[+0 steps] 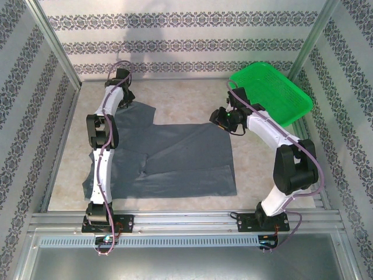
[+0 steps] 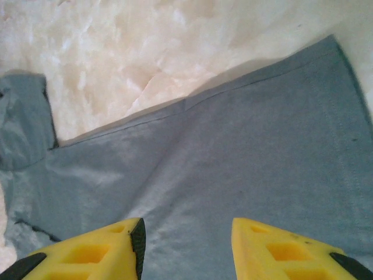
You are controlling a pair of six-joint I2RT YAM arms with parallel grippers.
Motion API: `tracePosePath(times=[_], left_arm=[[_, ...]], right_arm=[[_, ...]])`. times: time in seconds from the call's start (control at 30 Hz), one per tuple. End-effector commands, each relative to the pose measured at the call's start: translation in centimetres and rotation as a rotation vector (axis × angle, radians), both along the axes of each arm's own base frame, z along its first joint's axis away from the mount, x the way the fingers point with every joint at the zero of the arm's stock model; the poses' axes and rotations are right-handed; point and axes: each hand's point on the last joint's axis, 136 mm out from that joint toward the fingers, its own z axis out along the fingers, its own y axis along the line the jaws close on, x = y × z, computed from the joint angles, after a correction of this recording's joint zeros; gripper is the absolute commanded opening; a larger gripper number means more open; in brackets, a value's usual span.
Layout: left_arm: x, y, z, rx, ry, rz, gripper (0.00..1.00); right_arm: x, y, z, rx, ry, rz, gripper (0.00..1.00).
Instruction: Fold and stack the t-shirts
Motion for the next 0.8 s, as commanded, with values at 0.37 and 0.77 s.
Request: tracePosePath(times=[0.37, 0.77], left_arm=[[-4.5, -3.0, 6.7, 0.006, 0.011, -0.084, 0.00], [-7.2, -3.2, 10.1, -0.065, -0.069, -0.082, 0.00]], right_arm=[[3.7, -7.4, -6.6, -0.277, 0.147, -0.360, 0.40], [6.9, -6.4, -9.7, -0.342, 0.204, -0.267, 0.38]])
